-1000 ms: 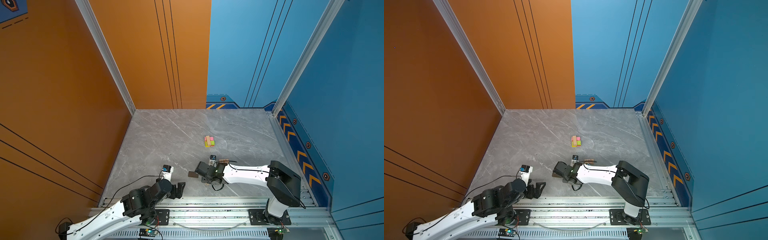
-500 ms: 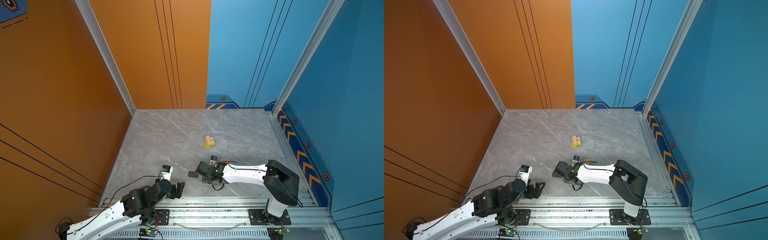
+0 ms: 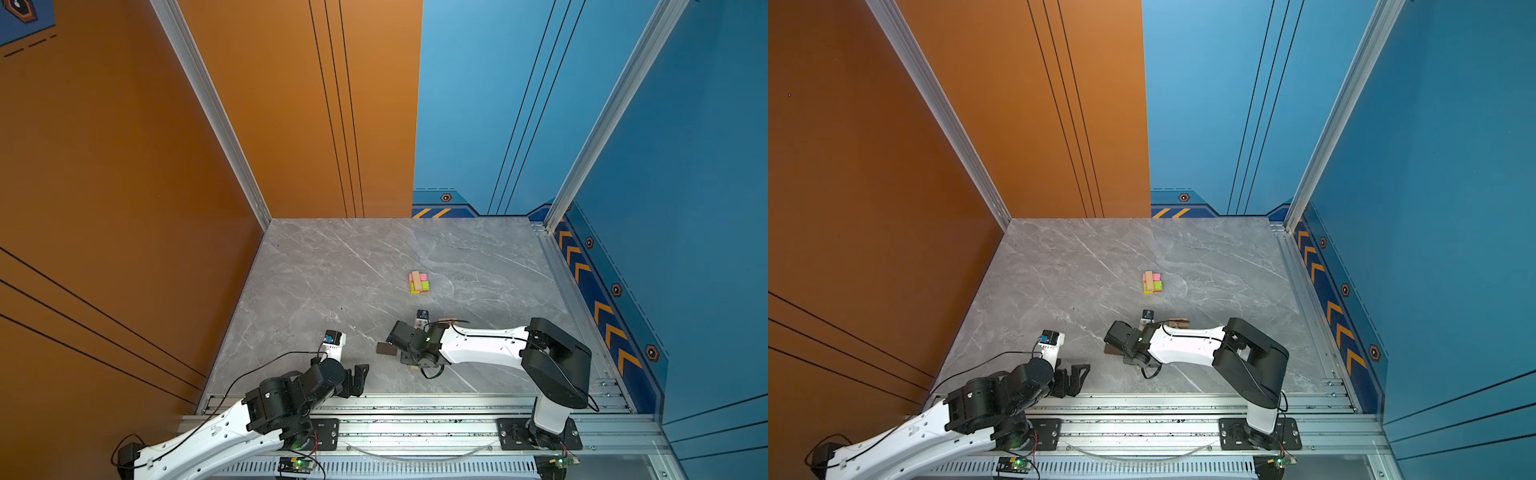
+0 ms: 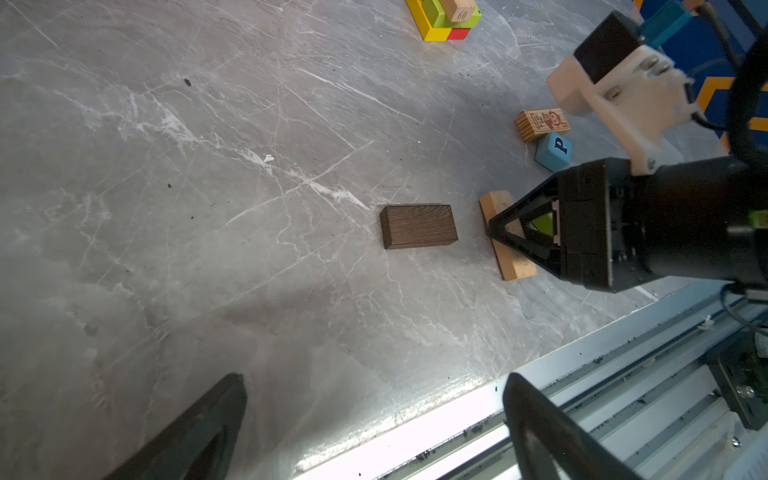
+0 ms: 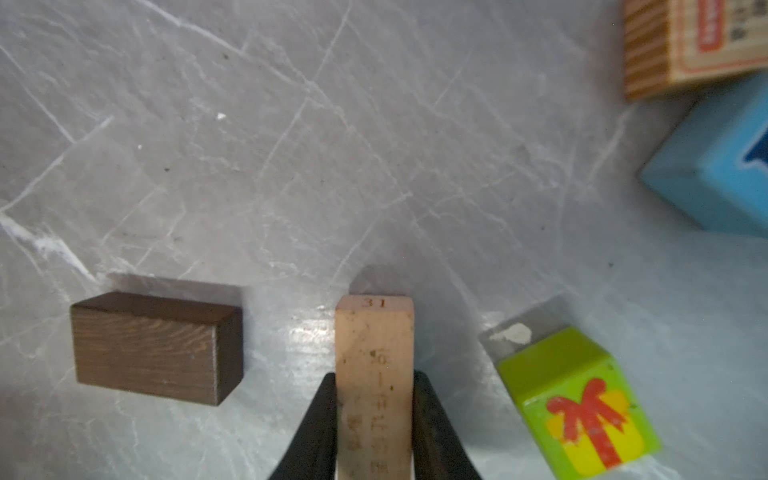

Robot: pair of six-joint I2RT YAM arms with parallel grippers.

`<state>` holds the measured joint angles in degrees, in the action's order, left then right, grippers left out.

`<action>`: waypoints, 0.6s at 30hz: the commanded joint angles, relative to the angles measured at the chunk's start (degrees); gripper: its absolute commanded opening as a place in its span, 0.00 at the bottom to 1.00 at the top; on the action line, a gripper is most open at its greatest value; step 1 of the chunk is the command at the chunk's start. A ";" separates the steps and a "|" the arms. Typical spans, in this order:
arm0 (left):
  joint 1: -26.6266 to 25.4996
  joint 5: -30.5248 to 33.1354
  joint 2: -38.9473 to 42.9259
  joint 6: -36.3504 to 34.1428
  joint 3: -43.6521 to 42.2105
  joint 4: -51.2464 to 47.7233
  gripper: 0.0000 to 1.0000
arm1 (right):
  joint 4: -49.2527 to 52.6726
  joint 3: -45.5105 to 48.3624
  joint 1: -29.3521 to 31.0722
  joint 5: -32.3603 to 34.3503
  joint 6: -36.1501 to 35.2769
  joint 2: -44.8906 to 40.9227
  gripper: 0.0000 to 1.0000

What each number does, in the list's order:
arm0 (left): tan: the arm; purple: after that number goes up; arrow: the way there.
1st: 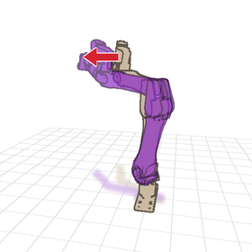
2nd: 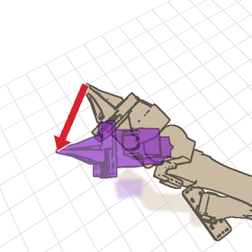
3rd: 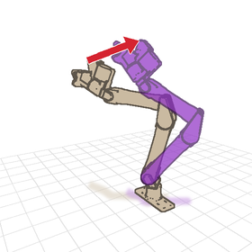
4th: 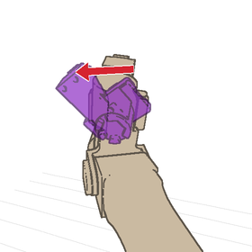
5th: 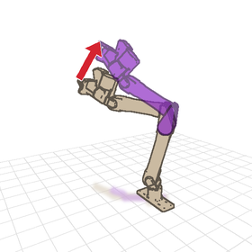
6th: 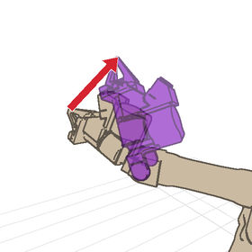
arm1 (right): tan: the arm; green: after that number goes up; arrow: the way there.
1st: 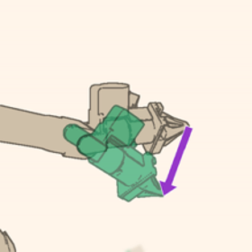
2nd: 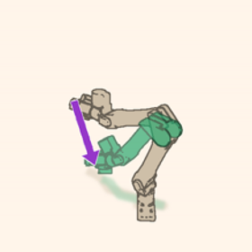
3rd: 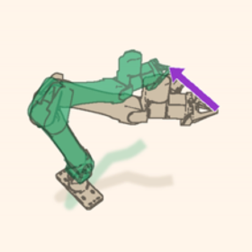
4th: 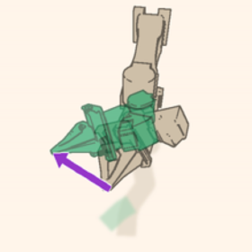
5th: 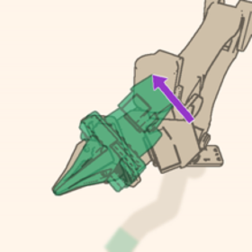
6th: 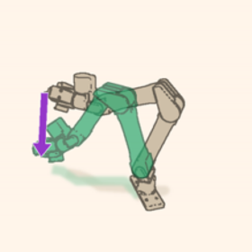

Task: Build the wood block tower
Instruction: 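Lower the right gripper and close it on the plank marked 31, then lift the 31 plank and carry it over the stack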

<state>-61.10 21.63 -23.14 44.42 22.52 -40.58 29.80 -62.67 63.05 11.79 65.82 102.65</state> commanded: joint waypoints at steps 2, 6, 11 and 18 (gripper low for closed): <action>-0.47 2.40 -1.76 -0.16 2.11 -1.26 0.98 | 3.56 -2.19 -1.05 0.67 -3.83 -1.12 0.24; -0.25 2.96 -4.00 -0.99 3.94 -1.26 0.98 | 3.47 -2.03 -2.63 0.32 -5.71 -1.70 0.24; -0.05 4.04 -6.36 -1.11 5.91 -1.16 0.98 | 2.64 -2.08 -4.48 -1.29 -8.01 -1.38 0.23; 1.31 4.48 -8.70 -1.59 7.51 -0.75 0.98 | 1.85 -2.20 -7.54 -3.50 -11.17 -1.35 0.23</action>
<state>-60.55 24.49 -31.16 43.99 27.62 -40.77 30.87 -63.70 56.90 9.61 57.30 102.54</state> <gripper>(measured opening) 0.979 0.271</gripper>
